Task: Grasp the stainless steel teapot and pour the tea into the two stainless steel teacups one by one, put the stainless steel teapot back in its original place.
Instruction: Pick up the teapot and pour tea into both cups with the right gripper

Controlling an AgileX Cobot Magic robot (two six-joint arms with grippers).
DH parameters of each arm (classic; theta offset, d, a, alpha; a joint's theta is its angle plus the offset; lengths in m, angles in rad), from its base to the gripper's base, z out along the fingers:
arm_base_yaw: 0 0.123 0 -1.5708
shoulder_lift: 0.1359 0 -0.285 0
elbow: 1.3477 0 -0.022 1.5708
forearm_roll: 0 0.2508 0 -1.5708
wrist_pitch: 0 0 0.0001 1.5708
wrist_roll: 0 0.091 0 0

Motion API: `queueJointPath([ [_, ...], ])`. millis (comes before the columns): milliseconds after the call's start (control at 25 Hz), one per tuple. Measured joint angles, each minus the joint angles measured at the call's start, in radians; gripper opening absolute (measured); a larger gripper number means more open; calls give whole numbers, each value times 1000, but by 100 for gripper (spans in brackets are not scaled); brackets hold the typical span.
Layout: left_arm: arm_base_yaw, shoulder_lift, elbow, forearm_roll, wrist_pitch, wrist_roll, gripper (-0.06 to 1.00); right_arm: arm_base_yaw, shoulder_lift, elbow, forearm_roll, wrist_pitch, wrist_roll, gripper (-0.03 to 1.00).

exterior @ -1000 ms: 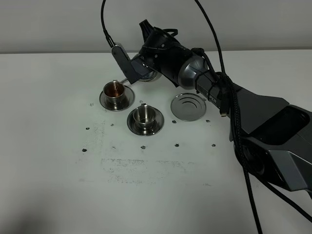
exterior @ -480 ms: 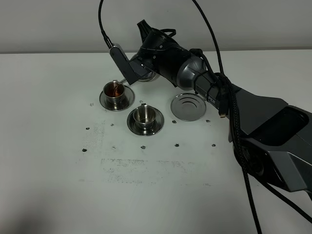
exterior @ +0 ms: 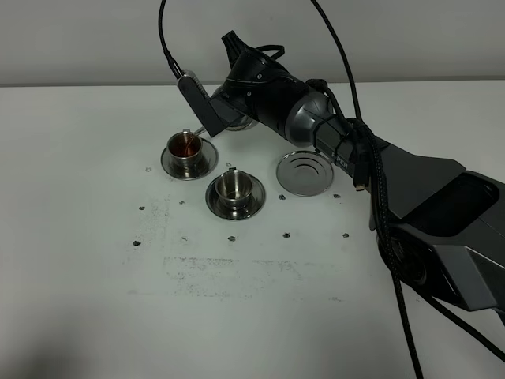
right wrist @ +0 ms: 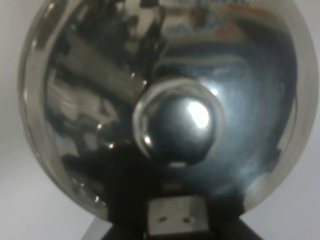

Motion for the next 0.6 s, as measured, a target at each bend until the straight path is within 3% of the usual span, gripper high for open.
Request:
queueJointPath([
  [600, 0, 0, 0, 0, 0, -3, 28, 9, 7, 0, -25, -2, 0, 18],
])
